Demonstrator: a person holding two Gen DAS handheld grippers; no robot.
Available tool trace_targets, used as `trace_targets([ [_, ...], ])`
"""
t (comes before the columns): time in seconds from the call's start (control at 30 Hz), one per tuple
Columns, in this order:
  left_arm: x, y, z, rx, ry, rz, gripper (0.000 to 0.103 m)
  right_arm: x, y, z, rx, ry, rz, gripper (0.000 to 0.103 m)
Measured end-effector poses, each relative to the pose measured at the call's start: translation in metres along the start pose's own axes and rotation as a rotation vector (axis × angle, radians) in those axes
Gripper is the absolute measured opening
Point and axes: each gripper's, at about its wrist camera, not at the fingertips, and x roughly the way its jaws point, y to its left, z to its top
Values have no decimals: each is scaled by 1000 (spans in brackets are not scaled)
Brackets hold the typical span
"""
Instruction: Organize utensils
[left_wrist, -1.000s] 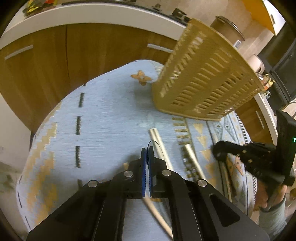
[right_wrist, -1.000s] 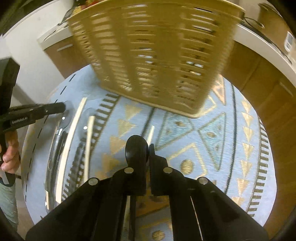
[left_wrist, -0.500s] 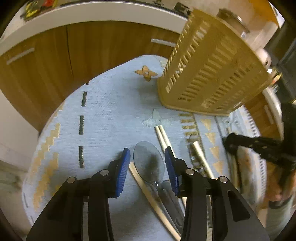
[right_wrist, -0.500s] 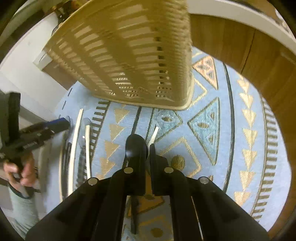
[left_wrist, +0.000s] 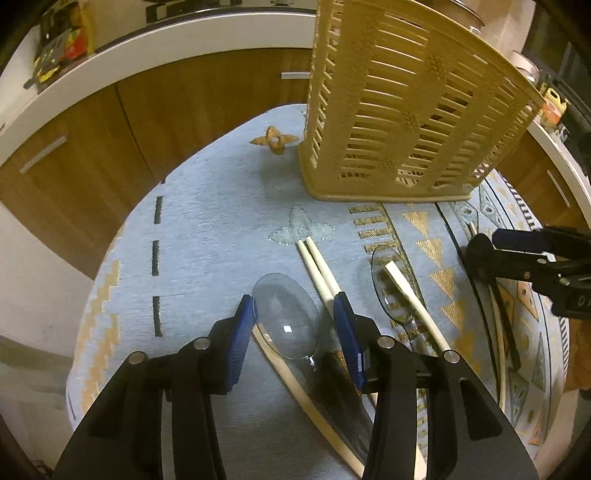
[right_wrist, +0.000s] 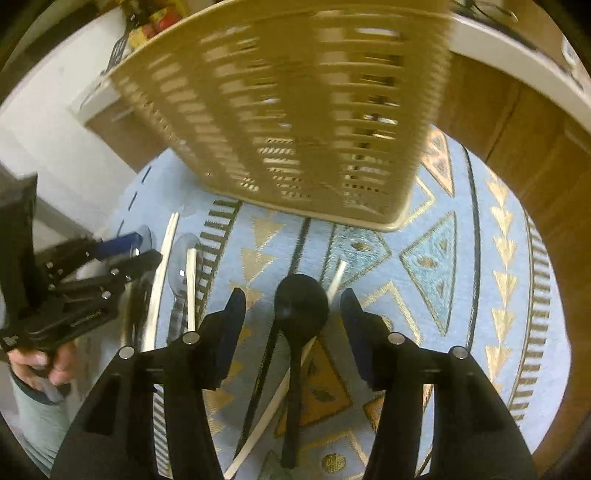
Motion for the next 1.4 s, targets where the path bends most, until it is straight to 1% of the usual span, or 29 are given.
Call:
trace_targets([
  [0.17, 0, -3, -7, 11, -13, -8, 42, 13, 24, -2, -103, 8, -95, 50],
  [0.23, 0, -3, -6, 12, -13, -4, 42, 20, 34, -3, -136, 11, -122, 50],
  [0.3, 0, -5, -5, 14, -14, 4, 42, 22, 42, -6, -183, 6, -167, 50],
  [0.37, 1, -6, -4, 13, -18, 8, 41, 25, 49, -8, -209, 1, -197, 40],
  [0.4, 1, -6, -4, 10, -20, 8, 38, 28, 54, -9, -224, 8, -200, 35],
  [0.43, 1, -7, -4, 8, -25, 7, 33, 29, 57, -10, -227, 7, -201, 35],
  [0.57, 0, -14, -5, 18, -39, 32, 28, 33, 70, -15, -261, -10, -228, 34],
  [0.6, 0, -16, -5, 25, -44, 44, 25, 31, 71, -17, -263, -14, -223, 34],
  [0.63, -1, -17, -6, 31, -50, 68, 7, 30, 73, -19, -261, -21, -212, 34],
  [0.67, -2, -17, -7, 30, -56, 77, 5, 30, 76, -19, -259, -29, -204, 34],
  [0.7, -3, -14, -8, 18, -58, 59, 5, 25, 75, -20, -256, -42, -192, 34],
  [0.77, -7, -3, -10, -32, -76, -18, 2, 14, 71, -22, -244, -62, -174, 34],
  [0.93, -13, 12, -15, -92, -97, -106, 0, -11, 58, -30, -223, -121, -121, 34],
  [1.1, -22, 12, -16, -112, -141, -153, 0, -30, 43, -38, -188, -160, -76, 34],
  [1.2, -39, 9, -17, -110, -196, -184, 0, -45, 36, -38, -174, -201, -43, 34],
  [1.3, -60, 4, -18, -103, -281, -221, 0, -59, 33, -43, -159, -247, -14, 34],
  [1.4, -87, -3, -20, -93, -393, -250, 0, -71, 34, -45, -143, -305, 20, 34],
])
